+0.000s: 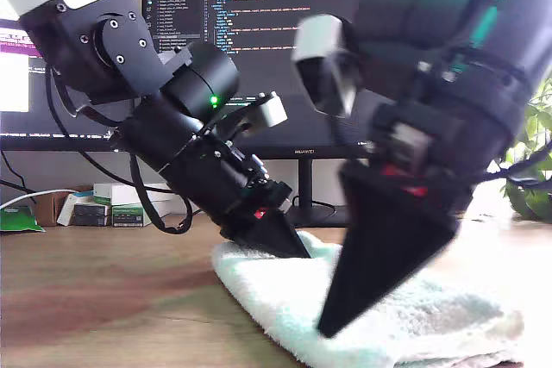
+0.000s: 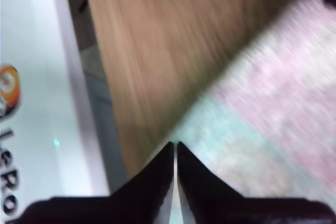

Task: Fold the tea towel to a neat square and place it to the right

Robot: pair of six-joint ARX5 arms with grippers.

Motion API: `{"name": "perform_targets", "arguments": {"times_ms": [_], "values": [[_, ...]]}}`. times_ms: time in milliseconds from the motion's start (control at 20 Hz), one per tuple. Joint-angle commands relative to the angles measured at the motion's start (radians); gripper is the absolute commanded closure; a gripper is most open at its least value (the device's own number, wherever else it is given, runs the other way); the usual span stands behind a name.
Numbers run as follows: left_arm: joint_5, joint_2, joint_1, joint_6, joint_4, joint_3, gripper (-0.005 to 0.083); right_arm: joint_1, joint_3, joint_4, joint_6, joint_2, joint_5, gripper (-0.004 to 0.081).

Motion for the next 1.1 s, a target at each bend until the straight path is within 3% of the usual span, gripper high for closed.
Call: {"name": "perform_targets", "arguments": {"times_ms": [0, 150, 300, 450, 600, 800, 1050], "values": [[0.000, 0.057, -0.006, 0.012, -0.016, -0.017, 0.0794, 0.019, -0.016, 0.013, 0.026, 0.012, -0.006, 0.0781], [0.000, 0.061, -0.006, 0.021, -0.023, -0.017, 0.0793, 0.028, -0.016, 0.022, 0.025, 0.012, 0.061, 0.0781], [0.000, 0.061, -0.005, 0.041, -0.045, -0.017, 0.0793, 0.009, 0.037, -0.025, 0.028, 0.005, 0.071, 0.0781], [0.000, 0.061, -0.003, 0.050, -0.060, -0.017, 0.0793, 0.007, 0.127, -0.165, 0.021, 0.004, 0.214, 0.0781], [0.000, 0.061, -0.003, 0.049, -0.059, -0.017, 0.0793, 0.007, 0.132, -0.249, -0.019, 0.015, 0.305, 0.0781], [0.000, 0.061, -0.003, 0.050, -0.066, -0.017, 0.0793, 0.009, 0.132, -0.293, -0.039, 0.086, 0.340, 0.0781], [0.001, 0.061, -0.002, 0.072, -0.066, -0.017, 0.0793, 0.031, 0.132, -0.293, -0.036, 0.148, 0.305, 0.0781]]}}
